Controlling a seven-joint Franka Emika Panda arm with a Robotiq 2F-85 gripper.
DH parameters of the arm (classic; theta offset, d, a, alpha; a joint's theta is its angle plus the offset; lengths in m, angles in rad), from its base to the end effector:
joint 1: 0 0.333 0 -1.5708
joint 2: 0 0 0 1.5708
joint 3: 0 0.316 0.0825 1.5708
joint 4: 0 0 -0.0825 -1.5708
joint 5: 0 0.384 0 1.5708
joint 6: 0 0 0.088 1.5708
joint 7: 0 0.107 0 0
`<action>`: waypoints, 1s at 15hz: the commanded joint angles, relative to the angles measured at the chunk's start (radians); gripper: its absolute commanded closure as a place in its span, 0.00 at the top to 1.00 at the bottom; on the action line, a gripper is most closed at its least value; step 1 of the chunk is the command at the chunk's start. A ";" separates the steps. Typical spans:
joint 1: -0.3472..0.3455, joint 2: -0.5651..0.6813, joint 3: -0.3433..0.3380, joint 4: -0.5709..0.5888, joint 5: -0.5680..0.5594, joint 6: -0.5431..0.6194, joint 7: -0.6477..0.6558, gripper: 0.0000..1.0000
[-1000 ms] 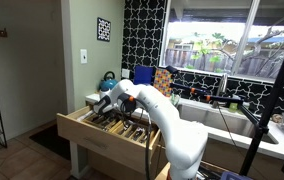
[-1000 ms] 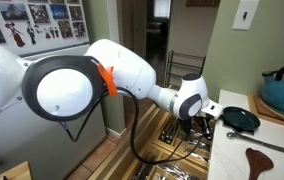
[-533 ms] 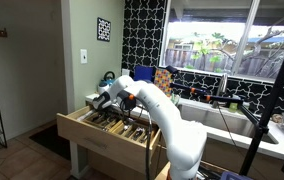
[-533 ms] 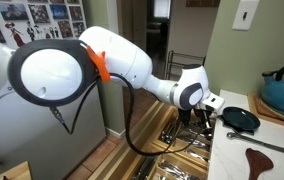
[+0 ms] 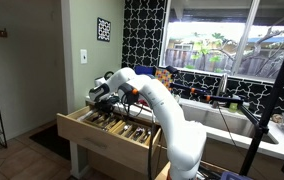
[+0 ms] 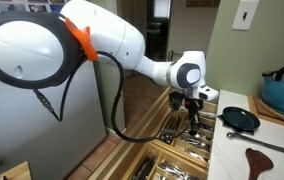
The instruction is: Pick up a silver tablespoon from the drawer and put it on the kitchen counter
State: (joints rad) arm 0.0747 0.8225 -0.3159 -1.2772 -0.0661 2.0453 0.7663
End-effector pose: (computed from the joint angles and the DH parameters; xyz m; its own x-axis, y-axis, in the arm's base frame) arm 0.7345 -0.1241 0.2748 0.6411 -0.7482 0.1707 -0.7644 -0.6027 0.2292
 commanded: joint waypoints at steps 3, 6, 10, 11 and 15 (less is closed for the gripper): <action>0.007 -0.118 0.025 -0.078 -0.119 -0.213 -0.023 0.02; 0.003 -0.169 0.015 -0.088 -0.206 -0.301 -0.012 0.02; -0.018 -0.223 0.022 -0.092 -0.282 -0.387 -0.023 0.02; -0.022 -0.224 0.010 -0.083 -0.302 -0.378 0.026 0.02; -0.097 -0.186 -0.001 -0.016 -0.286 -0.343 0.116 0.02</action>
State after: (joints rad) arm 0.0322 0.6202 -0.3214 -1.3139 -0.3478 1.6796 0.8230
